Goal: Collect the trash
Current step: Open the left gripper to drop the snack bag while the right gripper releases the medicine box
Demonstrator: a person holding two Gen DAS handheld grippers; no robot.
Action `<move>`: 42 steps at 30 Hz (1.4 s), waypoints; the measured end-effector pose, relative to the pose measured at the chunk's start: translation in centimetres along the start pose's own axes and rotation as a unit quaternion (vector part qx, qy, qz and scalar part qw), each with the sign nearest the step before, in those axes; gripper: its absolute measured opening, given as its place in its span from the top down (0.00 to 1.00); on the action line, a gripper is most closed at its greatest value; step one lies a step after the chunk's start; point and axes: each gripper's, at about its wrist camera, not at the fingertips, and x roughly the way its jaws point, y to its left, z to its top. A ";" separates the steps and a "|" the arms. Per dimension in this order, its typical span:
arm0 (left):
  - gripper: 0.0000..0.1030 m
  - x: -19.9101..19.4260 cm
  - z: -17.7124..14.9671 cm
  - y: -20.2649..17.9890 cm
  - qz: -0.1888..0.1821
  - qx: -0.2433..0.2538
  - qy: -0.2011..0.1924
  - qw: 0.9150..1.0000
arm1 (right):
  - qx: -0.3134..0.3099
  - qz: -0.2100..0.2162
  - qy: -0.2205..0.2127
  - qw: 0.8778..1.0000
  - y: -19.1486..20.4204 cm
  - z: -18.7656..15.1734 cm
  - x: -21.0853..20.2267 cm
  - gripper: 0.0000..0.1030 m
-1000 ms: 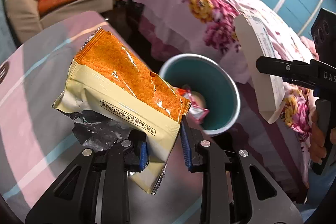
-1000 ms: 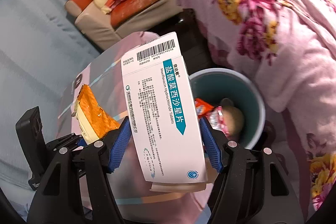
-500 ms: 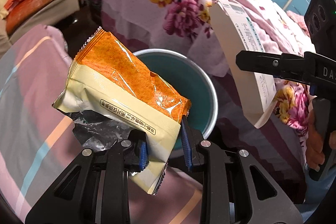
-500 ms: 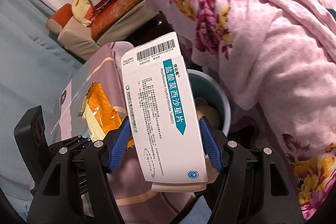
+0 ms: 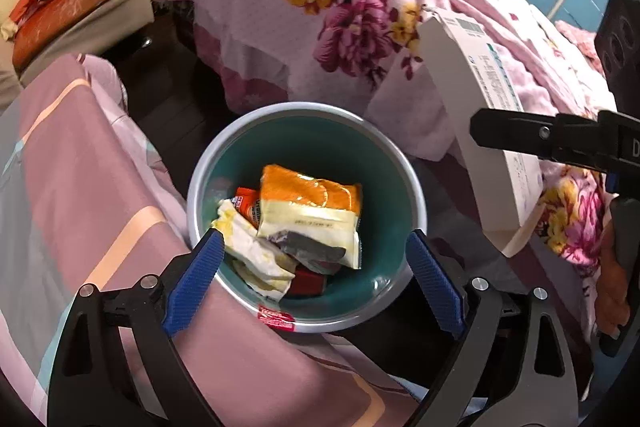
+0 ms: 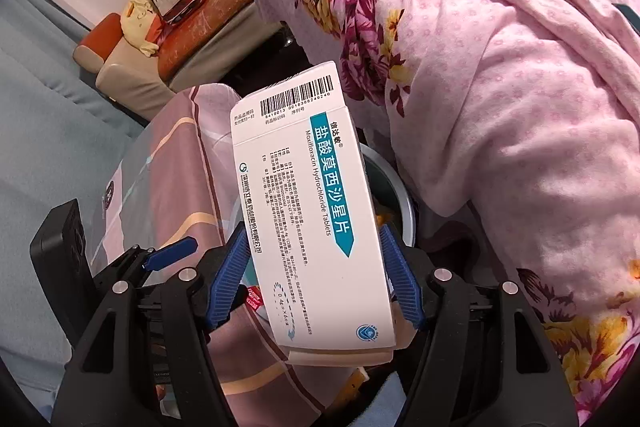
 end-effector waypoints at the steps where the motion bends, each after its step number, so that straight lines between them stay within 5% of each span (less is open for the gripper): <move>1: 0.10 0.0 0.0 0.2 0.000 -0.003 0.001 1.000 | -0.001 0.000 0.002 1.000 0.1 0.0 0.1 0.39; 25: 0.06 -1.6 -1.2 5.3 0.031 -0.046 -0.021 0.998 | -0.033 -0.024 0.027 0.999 4.4 0.7 2.5 0.38; 42: 0.06 -4.0 -2.9 6.9 0.050 -0.069 -0.044 0.995 | -0.061 -0.057 0.014 0.996 7.5 -0.9 2.2 0.20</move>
